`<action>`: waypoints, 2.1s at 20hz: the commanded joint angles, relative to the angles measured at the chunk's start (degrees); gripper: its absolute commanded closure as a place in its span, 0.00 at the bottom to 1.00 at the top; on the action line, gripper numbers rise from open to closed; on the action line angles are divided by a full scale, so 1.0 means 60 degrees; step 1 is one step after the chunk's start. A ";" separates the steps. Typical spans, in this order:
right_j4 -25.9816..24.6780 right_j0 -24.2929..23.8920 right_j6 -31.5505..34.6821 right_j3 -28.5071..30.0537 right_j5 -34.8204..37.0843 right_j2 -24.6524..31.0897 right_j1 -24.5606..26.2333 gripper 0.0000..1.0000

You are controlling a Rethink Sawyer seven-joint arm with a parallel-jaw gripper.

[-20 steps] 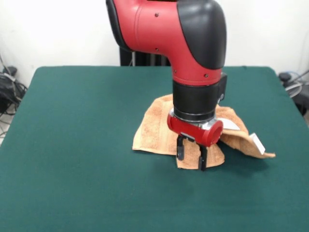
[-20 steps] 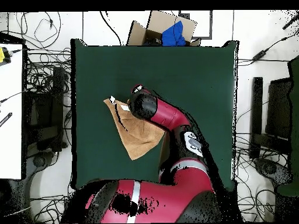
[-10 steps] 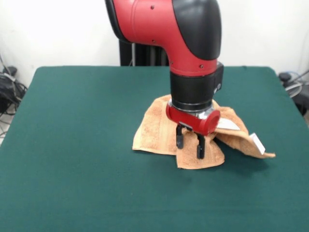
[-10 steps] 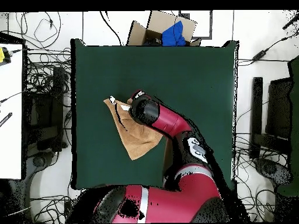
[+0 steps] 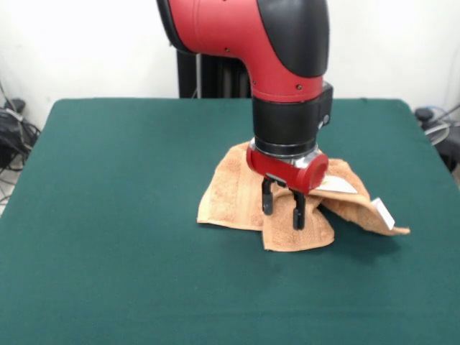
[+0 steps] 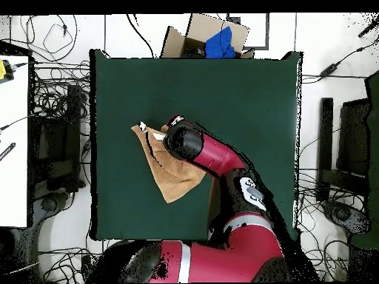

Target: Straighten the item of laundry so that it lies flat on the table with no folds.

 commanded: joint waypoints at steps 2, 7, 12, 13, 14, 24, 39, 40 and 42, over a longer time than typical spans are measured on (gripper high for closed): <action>-0.0077 0.0061 0.1309 0.0454 0.0126 0.0696 0.0234 0.00; 0.0028 0.0066 0.1363 0.0519 0.0305 0.0856 0.0143 0.00; -0.0092 0.0107 0.0888 0.0466 0.1368 0.1062 -0.0212 0.00; -0.0128 -0.0012 0.0734 0.0489 0.1530 0.1237 -0.0291 0.00; -0.0131 -0.0093 0.0666 0.0512 0.1609 0.1358 -0.0326 0.00; -0.0464 -0.1632 -0.0853 0.0589 0.2839 0.3659 -0.0385 0.00; -0.1475 -0.3035 -0.1583 0.0750 0.3634 0.5944 -0.0012 0.00; -0.1559 -0.2977 -0.1402 0.0718 0.3668 0.5833 -0.0032 0.00; -0.1720 -0.2569 -0.0720 0.0508 0.3839 0.5136 -0.0194 0.00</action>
